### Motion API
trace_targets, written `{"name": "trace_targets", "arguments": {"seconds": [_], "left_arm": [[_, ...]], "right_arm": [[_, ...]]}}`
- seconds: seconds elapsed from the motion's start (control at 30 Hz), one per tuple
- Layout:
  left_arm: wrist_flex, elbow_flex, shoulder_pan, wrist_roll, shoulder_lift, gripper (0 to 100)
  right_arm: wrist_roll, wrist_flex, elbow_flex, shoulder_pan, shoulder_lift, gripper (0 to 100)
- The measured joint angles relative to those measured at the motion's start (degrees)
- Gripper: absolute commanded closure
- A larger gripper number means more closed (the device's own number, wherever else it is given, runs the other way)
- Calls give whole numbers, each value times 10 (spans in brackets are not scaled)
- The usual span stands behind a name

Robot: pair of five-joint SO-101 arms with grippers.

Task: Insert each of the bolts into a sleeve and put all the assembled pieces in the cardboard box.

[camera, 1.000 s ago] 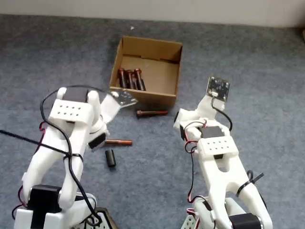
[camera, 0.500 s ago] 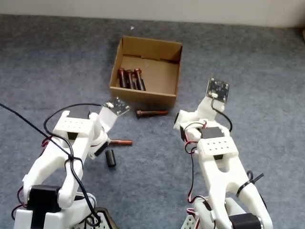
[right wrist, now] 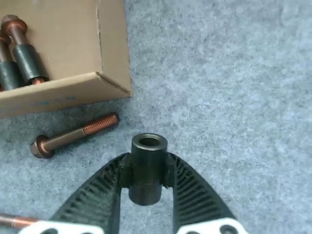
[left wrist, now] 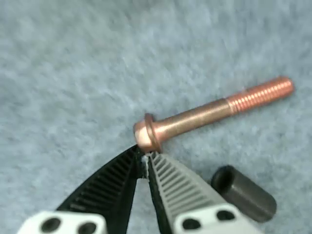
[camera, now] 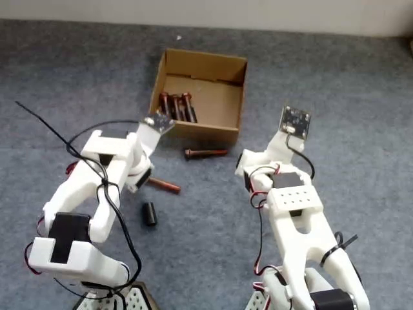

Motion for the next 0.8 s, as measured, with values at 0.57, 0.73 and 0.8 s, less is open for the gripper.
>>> {"name": "trace_targets", "arguments": {"seconds": [0.57,0.73,0.8], "left_arm": [[47,-108,28,135,-34,896],[113,-109,60,223,-90,758],[123,-109,67,278,-95,755]], "right_arm": [[0,0,0,0,0,993],[0,0,0,0,0,993],[0,0,0,0,0,993]]}}
